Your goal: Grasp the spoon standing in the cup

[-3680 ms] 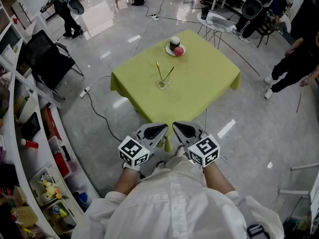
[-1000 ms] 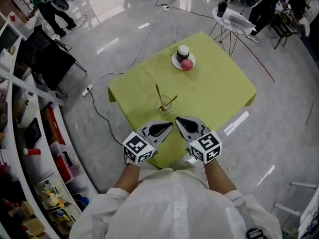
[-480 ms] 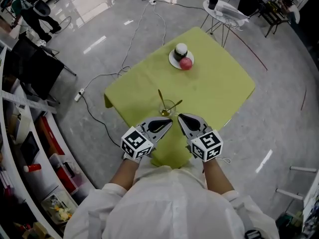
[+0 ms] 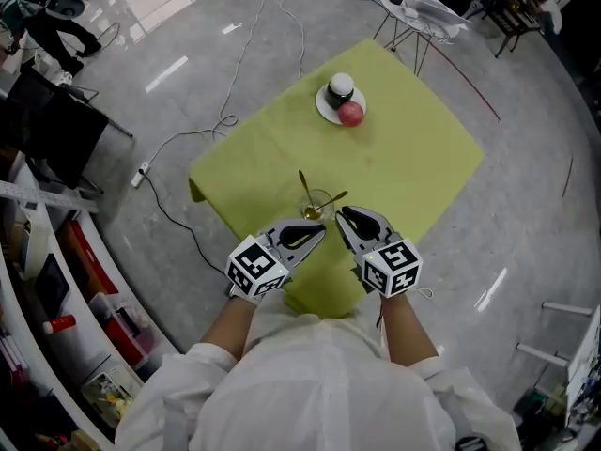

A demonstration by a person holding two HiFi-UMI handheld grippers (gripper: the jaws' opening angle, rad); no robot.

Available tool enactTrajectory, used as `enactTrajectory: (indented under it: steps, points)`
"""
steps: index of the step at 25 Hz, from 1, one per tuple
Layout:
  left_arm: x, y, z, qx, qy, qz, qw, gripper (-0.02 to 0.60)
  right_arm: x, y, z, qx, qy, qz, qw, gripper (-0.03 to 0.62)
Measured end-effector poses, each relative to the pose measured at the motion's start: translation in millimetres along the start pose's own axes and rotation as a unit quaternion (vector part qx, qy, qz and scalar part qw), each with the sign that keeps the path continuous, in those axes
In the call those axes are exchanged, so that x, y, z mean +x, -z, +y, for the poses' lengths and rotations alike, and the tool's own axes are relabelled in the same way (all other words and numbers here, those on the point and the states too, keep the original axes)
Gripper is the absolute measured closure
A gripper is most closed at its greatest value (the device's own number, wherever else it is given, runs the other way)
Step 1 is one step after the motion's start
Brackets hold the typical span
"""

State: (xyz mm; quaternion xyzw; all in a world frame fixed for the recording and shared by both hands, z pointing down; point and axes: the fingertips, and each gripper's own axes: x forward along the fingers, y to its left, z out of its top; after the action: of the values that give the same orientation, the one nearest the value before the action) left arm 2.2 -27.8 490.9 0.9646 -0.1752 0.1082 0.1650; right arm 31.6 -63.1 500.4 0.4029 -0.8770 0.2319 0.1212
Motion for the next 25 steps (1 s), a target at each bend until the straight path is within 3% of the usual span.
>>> enactTrajectory:
  steps: [25]
  points:
    - [10,5,4,-0.023,0.009,0.003,0.9997,0.577,34,16,-27,0.013,0.006,0.057,0.998,0.530]
